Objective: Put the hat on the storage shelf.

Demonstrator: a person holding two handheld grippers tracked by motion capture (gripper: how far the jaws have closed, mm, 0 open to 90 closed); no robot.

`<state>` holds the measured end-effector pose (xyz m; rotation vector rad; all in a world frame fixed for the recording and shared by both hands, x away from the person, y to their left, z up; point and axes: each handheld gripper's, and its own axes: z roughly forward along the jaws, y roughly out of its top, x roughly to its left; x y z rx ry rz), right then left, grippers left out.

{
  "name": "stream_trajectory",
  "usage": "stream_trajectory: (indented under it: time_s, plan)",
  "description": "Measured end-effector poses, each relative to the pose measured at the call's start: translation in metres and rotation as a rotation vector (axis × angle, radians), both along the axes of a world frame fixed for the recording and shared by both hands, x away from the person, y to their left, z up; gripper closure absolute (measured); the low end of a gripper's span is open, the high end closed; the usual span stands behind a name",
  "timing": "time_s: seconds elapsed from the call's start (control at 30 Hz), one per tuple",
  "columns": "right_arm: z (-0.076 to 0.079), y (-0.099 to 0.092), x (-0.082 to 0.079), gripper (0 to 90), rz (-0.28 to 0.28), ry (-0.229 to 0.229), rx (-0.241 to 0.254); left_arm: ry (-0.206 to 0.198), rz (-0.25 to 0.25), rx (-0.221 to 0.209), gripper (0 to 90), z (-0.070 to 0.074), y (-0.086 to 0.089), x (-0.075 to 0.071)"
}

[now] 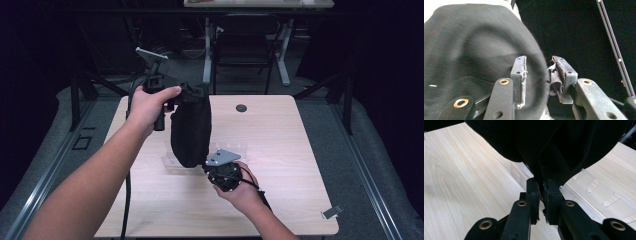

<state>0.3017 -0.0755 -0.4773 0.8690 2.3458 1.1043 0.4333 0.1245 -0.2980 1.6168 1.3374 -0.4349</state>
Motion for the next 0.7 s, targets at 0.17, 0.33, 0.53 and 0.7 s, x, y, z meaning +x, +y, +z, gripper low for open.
stream_trajectory:
  time_s: [0.17, 0.33, 0.53, 0.7]
  plan:
    - [-0.003, -0.003, -0.001, 83.6, -0.003, 0.007, 0.01, -0.009, 0.013, 0.009, 62.4, 0.002, 0.006, -0.001]
    - [-0.004, -0.005, 0.0, 83.7, -0.005, 0.009, 0.012, -0.008, 0.012, 0.018, 62.4, 0.003, 0.01, -0.003]
    - [-0.013, -0.012, 0.005, 85.2, -0.038, 0.052, -0.008, -0.011, 0.018, 0.03, 62.4, 0.003, 0.019, -0.003]
    - [-0.018, -0.019, 0.008, 85.2, -0.049, 0.086, 0.054, -0.006, 0.035, 0.039, 62.4, 0.0, 0.026, -0.003]
